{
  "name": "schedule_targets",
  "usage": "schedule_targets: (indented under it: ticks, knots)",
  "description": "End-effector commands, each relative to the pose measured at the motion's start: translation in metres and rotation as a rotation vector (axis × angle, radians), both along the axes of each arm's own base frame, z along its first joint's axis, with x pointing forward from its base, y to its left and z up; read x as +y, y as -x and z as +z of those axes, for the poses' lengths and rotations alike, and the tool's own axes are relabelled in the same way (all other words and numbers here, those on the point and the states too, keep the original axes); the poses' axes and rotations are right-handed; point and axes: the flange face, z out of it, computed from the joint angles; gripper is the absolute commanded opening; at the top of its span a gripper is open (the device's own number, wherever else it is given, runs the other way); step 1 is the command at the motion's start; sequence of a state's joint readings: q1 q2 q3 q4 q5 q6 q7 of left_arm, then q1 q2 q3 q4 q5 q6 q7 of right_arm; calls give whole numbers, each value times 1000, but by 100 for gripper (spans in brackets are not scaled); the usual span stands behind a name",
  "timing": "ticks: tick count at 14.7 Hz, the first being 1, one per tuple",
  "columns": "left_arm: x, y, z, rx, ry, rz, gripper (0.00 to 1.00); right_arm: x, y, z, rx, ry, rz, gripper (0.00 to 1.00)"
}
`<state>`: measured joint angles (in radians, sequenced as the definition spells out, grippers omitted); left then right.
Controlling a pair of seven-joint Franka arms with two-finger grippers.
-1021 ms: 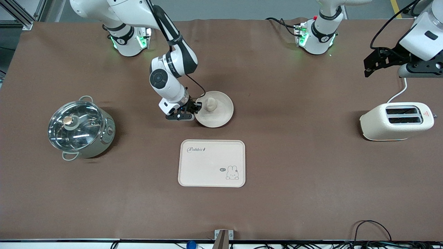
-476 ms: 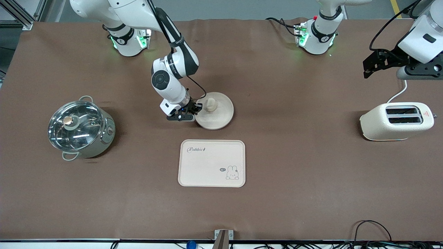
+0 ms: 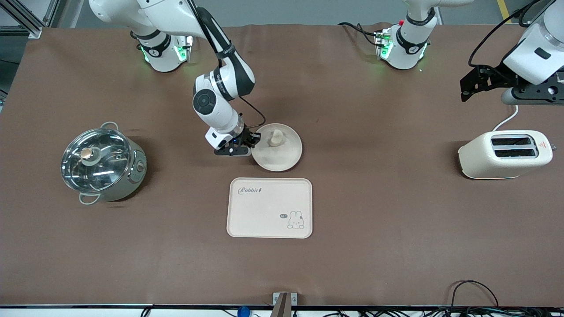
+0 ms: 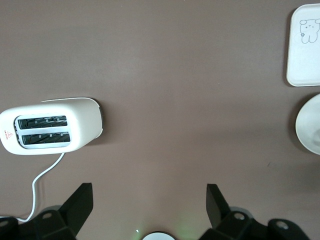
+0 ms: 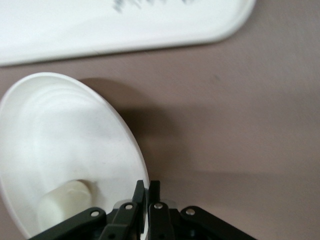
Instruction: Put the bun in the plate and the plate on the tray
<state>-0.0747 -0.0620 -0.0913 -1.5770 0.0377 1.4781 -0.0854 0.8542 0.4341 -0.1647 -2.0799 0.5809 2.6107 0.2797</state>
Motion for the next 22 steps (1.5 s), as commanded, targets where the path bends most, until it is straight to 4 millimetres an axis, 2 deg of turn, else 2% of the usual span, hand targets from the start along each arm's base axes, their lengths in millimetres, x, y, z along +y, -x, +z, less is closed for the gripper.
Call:
schedule_targets:
  ticks: [1,3,5,7,9,12,15,16,17,18,19,21,22]
  knots:
    - [-3,-1,0,-7,1,5,100,13,-44,24,-38,-58,-21,0]
    - [-4,-3,-2,-8,2,3,100,18,-83,16,-74,-70,-47,0]
    - [-4,-7,-5,-8,3,3,100,7,-128,13,-119,-83,-84,0]
    - [-4,-10,-9,-8,4,1,100,-9,-163,2,-142,-83,-117,0]
    - [-6,-13,-11,-11,5,1,100,-34,-179,-13,-117,-68,-147,0]
    - [-7,-15,-14,-11,5,-1,100,-61,-191,-25,-110,-54,-173,0]
    - [-7,-15,-13,-12,4,-3,100,-58,-190,-32,-109,-51,-157,0]
    - [-7,-15,-13,-14,5,-3,100,-56,-189,-33,-108,-49,-153,4]
    - [-6,-14,-12,-14,4,-3,100,-59,-191,-33,-108,-49,-156,30]
    - [-6,-14,-11,-13,6,-4,100,-64,-193,-33,-106,-54,-172,79]
    - [-6,-13,-10,-13,6,-4,100,-60,-191,-30,-107,-57,-172,100]
    - [-5,-12,-9,-14,5,-2,100,-57,-186,-26,-86,-57,-164,100]
    - [-5,-11,-8,-15,5,-4,100,-59,-186,-11,-61,-63,-151,100]
